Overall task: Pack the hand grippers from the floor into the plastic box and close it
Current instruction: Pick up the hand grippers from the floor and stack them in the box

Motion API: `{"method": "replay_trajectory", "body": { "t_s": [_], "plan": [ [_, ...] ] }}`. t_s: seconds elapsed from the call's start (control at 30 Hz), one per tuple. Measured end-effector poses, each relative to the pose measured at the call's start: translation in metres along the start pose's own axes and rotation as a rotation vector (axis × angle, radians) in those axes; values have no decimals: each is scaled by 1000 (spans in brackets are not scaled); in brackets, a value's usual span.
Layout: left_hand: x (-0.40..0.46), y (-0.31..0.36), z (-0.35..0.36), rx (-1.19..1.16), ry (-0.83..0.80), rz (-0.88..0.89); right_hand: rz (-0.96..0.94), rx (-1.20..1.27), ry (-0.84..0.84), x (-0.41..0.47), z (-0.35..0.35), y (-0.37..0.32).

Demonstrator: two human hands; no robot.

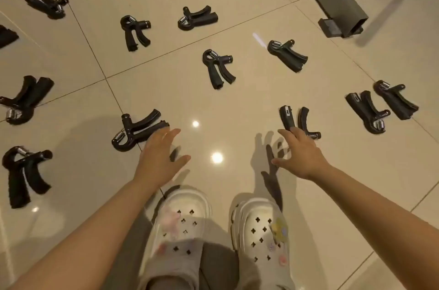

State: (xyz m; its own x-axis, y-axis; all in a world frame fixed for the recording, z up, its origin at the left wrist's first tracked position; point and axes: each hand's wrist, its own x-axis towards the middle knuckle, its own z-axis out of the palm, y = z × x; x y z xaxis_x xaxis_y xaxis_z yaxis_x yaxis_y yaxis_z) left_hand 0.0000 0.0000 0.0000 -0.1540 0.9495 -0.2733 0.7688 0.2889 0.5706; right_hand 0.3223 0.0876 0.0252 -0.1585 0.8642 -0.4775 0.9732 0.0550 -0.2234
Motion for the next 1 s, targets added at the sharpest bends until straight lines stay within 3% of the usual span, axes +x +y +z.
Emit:
{"method": "replay_trajectory", "body": {
  "t_s": [0.1, 0.23, 0.37, 0.53, 0.73, 0.83, 1.0],
  "plan": [
    [18, -11, 6, 109, 22, -50, 58, -142, 10, 27, -1, 17],
    [39, -26, 5, 318, 8, -147, 251, -41, -24, 50, 12, 38],
    [46, -43, 6, 451, -117, -318, 301, 6, 10, 52, 31, 47],
    [42, -44, 12, 503, -103, -237, 343, 30, 121, 50, 43, 39],
    [24, -33, 16, 565, -233, -195, 139, -35, 168, 24, 57, 12],
    [8, -25, 27, 495, -247, -160, -20, -78, 154, 3, 72, -3],
    [-16, -19, 36, 346, -275, -93, -122, -102, 86, -24, 83, -18]
  ]
}}
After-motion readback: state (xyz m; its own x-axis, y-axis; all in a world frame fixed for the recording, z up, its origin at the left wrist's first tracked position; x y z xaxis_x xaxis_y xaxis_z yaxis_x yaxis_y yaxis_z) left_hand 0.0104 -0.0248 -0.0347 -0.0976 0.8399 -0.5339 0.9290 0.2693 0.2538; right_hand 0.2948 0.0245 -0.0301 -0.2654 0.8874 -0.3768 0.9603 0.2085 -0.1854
